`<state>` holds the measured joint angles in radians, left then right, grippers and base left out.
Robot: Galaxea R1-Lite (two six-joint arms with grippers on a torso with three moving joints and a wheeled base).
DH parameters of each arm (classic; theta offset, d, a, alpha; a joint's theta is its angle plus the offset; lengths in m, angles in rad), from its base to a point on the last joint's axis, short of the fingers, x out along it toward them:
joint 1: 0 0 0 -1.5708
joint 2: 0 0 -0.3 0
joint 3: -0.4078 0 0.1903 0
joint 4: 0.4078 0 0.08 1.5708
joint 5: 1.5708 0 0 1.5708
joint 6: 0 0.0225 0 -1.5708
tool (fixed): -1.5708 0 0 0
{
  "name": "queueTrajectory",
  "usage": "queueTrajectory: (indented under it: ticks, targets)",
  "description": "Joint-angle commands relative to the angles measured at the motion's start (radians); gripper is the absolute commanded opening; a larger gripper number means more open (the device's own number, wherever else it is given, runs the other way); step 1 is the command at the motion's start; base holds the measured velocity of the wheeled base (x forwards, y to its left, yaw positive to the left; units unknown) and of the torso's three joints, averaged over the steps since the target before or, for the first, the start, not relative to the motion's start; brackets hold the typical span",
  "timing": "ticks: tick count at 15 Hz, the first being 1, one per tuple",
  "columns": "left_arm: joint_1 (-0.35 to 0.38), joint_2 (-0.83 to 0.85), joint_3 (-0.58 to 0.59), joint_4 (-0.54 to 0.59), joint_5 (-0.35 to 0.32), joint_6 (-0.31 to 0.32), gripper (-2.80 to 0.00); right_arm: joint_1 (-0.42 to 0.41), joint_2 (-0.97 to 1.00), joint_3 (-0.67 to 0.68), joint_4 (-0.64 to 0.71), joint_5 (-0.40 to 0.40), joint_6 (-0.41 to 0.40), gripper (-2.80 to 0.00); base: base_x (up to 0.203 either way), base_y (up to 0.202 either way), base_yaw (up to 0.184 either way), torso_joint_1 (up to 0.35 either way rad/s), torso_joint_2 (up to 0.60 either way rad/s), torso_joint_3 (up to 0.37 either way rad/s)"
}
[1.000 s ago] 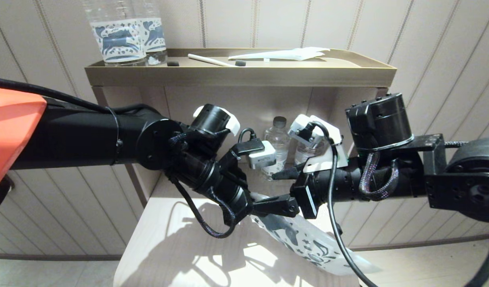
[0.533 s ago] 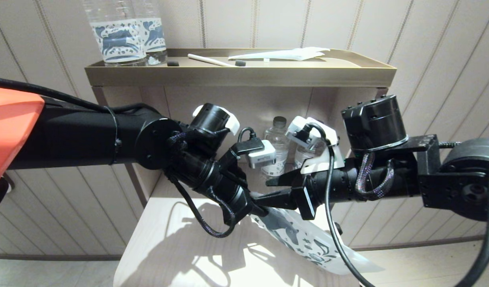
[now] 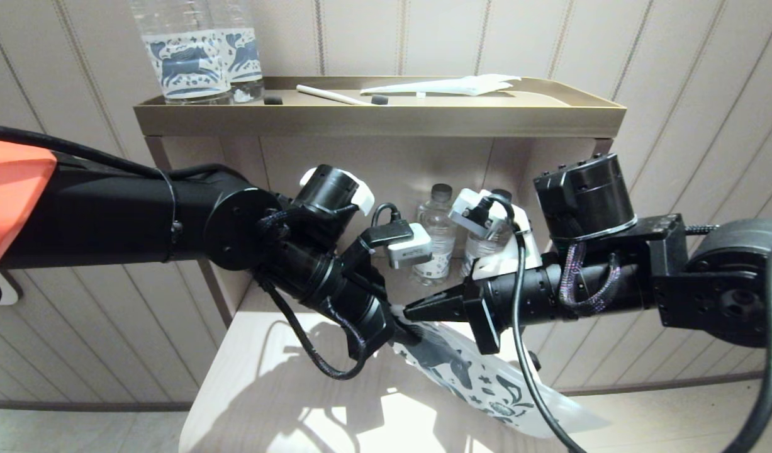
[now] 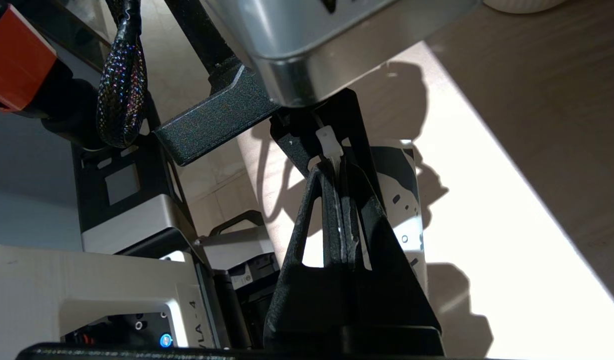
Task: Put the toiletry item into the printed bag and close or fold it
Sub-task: Close the strorage bag and place it on the desk
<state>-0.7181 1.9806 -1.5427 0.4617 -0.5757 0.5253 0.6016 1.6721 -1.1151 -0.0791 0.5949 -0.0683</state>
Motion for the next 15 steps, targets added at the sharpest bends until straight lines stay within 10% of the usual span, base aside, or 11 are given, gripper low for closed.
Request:
queueTrajectory:
  ticks: [1,10,11,15]
  targets:
    - [0.0,-0.015,0.01,0.003,-0.005,0.0,-2.8,0.001,-0.005,0.001,-0.001,0.006,-0.001,-2.8,0.0,0.0,0.0,0.0,0.0,0.0]
    - [0.0,-0.042,0.041,0.002,-0.065,-0.085,-2.8,0.006,-0.009,0.005,0.002,0.006,0.007,-2.8,0.0,0.0,0.0,0.0,0.0,0.0]
    - [0.0,-0.042,0.044,0.002,-0.067,-0.085,-2.8,0.007,-0.008,0.016,-0.003,0.005,-0.004,0.0,0.0,0.0,0.0,0.0,0.0,0.0]
    - [0.0,-0.046,0.074,-0.046,-0.069,-0.08,-2.8,0.003,-0.001,0.0,0.001,0.011,0.0,0.0,0.0,0.0,0.0,0.0,0.0,0.0]
